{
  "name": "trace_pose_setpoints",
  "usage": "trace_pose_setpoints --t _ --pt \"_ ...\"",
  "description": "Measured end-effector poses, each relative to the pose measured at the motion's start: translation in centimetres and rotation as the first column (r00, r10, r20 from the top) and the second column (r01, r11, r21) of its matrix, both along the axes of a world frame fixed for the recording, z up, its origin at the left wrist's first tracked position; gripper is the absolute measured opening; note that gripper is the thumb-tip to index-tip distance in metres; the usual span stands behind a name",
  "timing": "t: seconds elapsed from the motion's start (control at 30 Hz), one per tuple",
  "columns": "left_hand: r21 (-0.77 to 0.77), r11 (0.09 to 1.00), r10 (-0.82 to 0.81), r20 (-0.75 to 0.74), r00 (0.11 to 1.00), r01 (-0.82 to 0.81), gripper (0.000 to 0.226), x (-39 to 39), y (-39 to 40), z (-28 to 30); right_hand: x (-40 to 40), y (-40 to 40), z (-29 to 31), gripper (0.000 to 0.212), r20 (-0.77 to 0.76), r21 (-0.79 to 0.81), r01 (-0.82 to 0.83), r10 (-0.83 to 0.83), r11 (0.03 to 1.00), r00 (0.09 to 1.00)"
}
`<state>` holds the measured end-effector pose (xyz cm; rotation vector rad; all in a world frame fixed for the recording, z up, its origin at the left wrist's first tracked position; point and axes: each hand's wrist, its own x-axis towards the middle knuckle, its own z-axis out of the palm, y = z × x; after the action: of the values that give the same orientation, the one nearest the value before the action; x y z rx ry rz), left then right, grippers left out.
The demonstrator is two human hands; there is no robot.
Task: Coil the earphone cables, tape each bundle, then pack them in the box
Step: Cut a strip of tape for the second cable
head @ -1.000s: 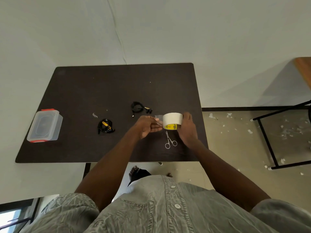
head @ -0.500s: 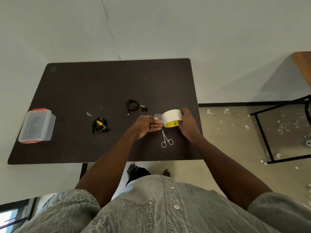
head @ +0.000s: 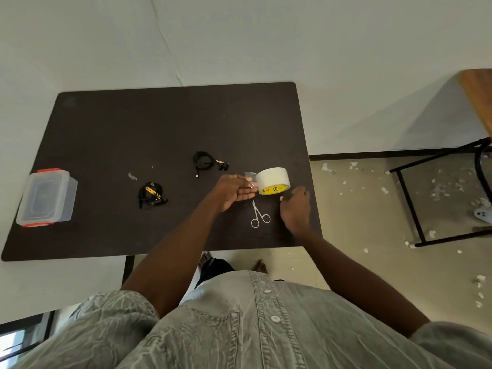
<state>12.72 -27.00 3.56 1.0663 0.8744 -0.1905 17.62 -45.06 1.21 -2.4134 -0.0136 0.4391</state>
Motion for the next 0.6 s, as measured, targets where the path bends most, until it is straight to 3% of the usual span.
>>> trace_pose_setpoints --t 0.07,0.23,0.47,0.6 --pt "0.010 1.000 -0.009 0.005 1.000 0.009 0.018 0.0 0.0 0.0 -1.8 0.1 -0.6 0.023 -0.013 -0.043 -0.095 0.095 0.995 0.995" --pt "0.008 1.000 -0.021 0.013 1.000 0.021 0.013 -0.3 0.1 0.1 -5.0 1.7 -1.2 0.059 -0.036 -0.224 -0.356 0.358 0.907 0.933" --pt "-0.030 0.999 -0.031 0.016 0.999 0.031 0.017 -1.0 0.4 -0.1 -6.2 2.8 -1.7 0.039 -0.023 -0.279 -0.329 0.336 0.902 0.942" --pt "-0.043 0.999 -0.034 0.015 0.999 0.034 0.019 -1.2 0.5 -0.2 -7.2 2.3 -1.6 0.044 0.041 -0.383 -0.305 0.347 0.872 0.937"
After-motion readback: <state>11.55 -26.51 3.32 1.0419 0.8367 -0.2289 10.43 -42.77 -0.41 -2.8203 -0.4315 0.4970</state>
